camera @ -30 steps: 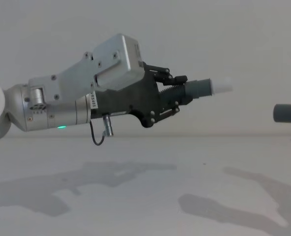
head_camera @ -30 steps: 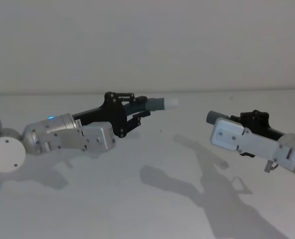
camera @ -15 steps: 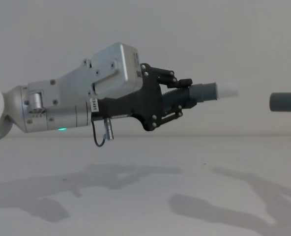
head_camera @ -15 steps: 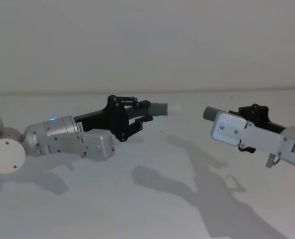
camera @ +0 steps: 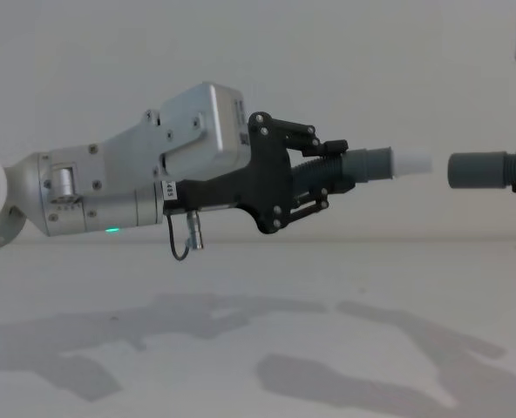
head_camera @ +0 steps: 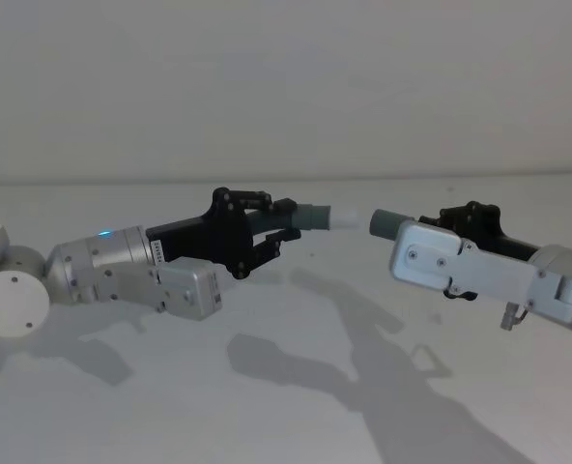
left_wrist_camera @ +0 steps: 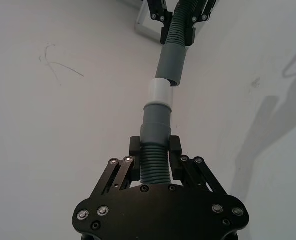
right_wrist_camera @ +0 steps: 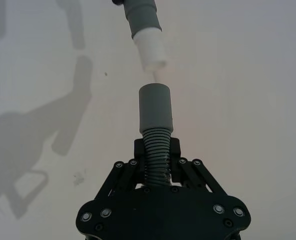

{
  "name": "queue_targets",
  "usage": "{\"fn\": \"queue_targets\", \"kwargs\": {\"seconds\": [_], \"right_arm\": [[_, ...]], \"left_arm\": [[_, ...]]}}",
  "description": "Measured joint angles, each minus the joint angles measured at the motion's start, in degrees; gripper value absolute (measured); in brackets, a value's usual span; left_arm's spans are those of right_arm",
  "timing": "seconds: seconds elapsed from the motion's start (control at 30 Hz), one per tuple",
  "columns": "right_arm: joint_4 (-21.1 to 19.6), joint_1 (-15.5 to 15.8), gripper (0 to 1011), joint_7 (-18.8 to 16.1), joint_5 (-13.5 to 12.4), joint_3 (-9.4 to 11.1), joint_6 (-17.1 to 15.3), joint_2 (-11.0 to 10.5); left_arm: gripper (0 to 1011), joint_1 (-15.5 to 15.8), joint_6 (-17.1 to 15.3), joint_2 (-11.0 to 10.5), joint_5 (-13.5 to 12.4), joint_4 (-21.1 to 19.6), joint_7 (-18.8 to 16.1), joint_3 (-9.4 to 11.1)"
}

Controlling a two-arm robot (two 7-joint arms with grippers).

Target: Use both hands to pick up one end of the pipe from the table, align the ends, and insert them.

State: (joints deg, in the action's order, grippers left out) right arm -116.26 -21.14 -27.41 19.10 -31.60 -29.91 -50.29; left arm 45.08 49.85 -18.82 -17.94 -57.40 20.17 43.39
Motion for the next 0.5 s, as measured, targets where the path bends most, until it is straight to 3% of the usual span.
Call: {"fn": "queue_targets", "kwargs": {"seconds": [0.5], "right_arm": [[-3.11, 0.01, 245, -1.66, 1.67, -0.53, -1.43, 0.23]], "left_arm": [[304, 0.08, 0.76, 0.07, -0.37, 0.19, -0.09, -0.07]]}}
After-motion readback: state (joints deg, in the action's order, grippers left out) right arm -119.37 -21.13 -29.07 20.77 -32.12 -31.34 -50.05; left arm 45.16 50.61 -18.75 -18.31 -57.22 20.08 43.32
